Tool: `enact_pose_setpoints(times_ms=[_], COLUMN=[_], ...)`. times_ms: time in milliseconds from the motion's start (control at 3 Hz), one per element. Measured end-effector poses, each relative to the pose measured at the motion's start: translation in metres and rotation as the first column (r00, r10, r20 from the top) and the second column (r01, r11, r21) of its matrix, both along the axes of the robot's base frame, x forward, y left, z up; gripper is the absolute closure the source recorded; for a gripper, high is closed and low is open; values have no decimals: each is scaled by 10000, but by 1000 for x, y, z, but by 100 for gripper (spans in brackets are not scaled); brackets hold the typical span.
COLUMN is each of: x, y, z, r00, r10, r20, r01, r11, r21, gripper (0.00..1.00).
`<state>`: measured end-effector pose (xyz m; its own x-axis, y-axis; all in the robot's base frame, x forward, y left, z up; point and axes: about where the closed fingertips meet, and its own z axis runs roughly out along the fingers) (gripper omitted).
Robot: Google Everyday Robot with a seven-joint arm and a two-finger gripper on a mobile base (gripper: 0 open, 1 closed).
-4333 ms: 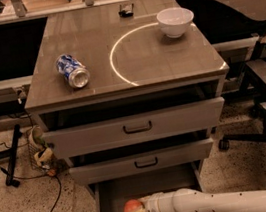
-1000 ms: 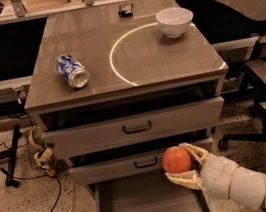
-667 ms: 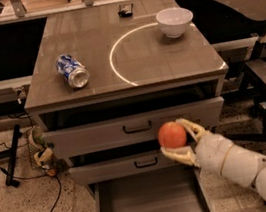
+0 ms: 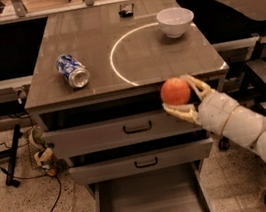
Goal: Pick apple from bottom drawer and place on counter
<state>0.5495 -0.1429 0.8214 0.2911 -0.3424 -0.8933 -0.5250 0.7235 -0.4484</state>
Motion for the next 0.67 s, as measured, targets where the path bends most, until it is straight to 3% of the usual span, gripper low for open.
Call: enact_pose_setpoints(times_ms=[333,667], x=[18,34], y=[-6,2], z=[40,69], r00=[9960,9893], r10=[-168,-140], r20=[874,1449], r01=[159,97], r11=[9998,9995], r21=[116,303], gripper=[100,100])
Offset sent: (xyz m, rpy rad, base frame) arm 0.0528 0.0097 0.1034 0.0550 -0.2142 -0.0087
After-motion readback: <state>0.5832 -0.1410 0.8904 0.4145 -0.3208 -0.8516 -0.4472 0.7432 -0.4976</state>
